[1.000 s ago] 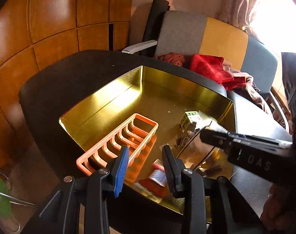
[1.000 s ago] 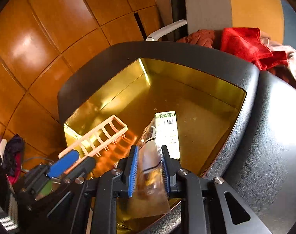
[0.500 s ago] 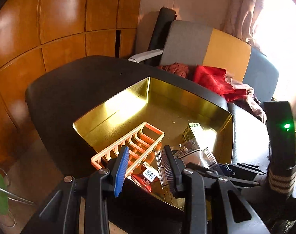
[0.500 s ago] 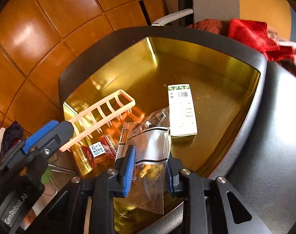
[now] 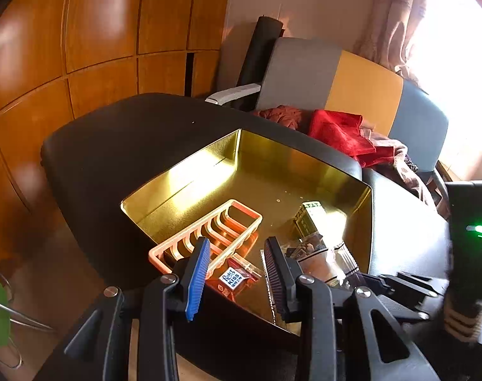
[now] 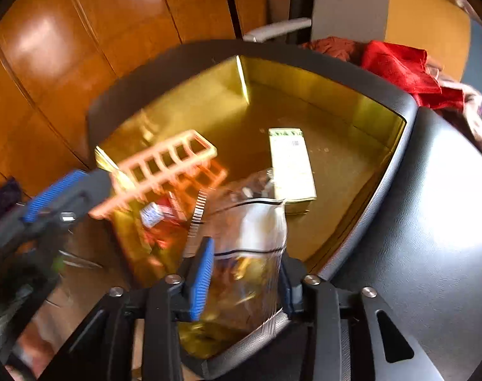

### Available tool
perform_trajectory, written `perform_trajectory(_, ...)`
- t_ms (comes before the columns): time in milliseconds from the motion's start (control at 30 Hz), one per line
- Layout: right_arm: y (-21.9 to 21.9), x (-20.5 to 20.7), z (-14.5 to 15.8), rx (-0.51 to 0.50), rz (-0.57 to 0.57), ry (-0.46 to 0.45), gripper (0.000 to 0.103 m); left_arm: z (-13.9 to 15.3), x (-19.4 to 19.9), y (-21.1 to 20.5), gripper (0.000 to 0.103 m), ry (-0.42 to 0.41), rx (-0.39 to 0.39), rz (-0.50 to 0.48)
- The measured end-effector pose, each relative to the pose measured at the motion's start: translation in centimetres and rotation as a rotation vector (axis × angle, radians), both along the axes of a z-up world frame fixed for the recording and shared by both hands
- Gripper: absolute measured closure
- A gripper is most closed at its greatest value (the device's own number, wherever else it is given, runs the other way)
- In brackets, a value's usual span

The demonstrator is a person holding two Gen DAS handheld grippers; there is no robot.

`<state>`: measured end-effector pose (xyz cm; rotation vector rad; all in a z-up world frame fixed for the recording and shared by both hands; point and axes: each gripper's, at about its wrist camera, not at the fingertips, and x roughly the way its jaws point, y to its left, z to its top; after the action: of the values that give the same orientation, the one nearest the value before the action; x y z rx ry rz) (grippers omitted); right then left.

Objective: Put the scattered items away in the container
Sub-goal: 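Open both grippers to drop the chocolate and zip bag into the box, then withdraw both grippers from the box back toward the table items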

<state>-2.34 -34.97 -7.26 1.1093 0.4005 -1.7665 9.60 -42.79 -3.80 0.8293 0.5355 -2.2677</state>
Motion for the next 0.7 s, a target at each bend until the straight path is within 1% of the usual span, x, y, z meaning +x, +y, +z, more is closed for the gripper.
perform_trajectory(167, 2.7, 0.6, 1.4, -0.06, -0.006, 0.012, 0.051, 0.8, -0.2, 0.8, 0.067, 0.011, -0.013, -0.02)
perform_trajectory(233, 4.2, 0.7, 1.9, -0.082, -0.018, 0.017, 0.044, 1.4, -0.4, 1.6, 0.067, 0.017, -0.031, -0.039)
perform_trajectory(333, 7.0, 0.2, 2.4, -0.113, -0.075, 0.019, 0.043, 1.9, -1.1, 2.9, 0.067, 0.022, -0.043, -0.079)
perform_trajectory(400, 9.4, -0.4, 2.9, -0.138, -0.132, 0.022, 0.043, 2.1, -1.6, 4.0, 0.064, 0.023, -0.049, -0.1)
perform_trajectory(467, 11.7, -0.8, 3.3, -0.145, -0.189, 0.047, 0.043, 2.1, -2.0, 5.2, 0.06, 0.029, -0.052, -0.12)
perform_trajectory(567, 14.8, -1.0, 4.3, -0.15, -0.268, 0.109, 0.042, 2.0, -2.4, 6.7, 0.059, 0.022, -0.053, -0.125)
perform_trajectory(633, 16.4, -0.7, 5.1, -0.16, -0.291, 0.149, 0.042, 1.8, -2.6, 7.8, 0.058, 0.007, -0.065, -0.121)
perform_trajectory(700, 17.3, -0.2, 6.1, -0.166, -0.301, 0.183, 0.042, 1.7, -2.6, 8.7, 0.052, -0.015, -0.084, -0.102)
